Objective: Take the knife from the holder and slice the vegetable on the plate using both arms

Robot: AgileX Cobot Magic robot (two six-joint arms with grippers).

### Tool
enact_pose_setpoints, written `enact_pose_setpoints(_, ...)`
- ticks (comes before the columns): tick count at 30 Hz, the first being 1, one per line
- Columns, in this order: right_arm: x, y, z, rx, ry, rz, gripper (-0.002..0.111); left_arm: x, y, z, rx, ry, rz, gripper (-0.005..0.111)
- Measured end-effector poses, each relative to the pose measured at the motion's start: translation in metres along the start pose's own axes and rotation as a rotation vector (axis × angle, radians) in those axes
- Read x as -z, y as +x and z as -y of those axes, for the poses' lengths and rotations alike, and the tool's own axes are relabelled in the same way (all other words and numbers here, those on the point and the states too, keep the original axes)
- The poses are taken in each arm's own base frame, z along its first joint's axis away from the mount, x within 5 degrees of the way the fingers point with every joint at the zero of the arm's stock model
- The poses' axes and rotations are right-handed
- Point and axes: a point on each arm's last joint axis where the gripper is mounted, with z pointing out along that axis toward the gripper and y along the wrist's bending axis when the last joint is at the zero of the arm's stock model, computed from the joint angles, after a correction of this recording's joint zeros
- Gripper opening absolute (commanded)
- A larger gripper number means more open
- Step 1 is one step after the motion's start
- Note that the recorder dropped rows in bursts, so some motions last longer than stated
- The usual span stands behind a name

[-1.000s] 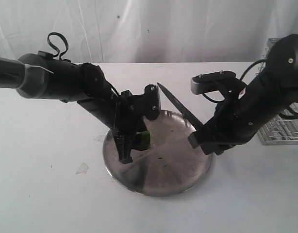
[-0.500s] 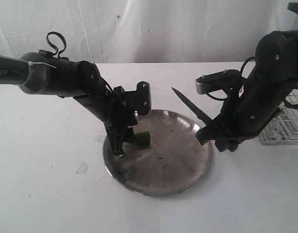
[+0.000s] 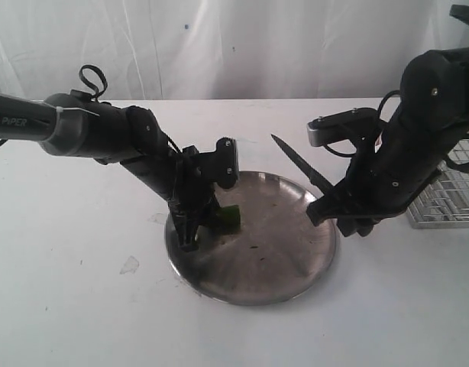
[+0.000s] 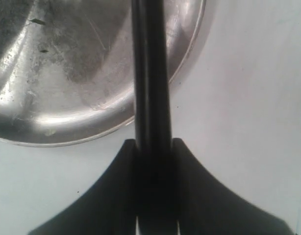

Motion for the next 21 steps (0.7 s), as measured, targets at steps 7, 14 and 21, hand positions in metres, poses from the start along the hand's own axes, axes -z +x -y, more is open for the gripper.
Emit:
enact_pose_setpoints(7, 0.0, -0.001, 0.0, 0.0, 0.001, 0.006, 0.0, -0.001, -0.005, -0.005, 0.143, 0.017, 0.013, 0.0)
enact_pose_setpoints(14, -0.001, 0.0, 0.0, 0.0, 0.001, 0.011, 0.0, 0.002, -0.01, -0.001, 0.375, 0.125, -0.002, 0.0)
enact_pose_setpoints(21, -0.001, -0.001, 0.0, 0.0, 0.002, 0.015, 0.0, 0.002, -0.01, 0.0, 0.472, 0.146, -0.014, 0.037)
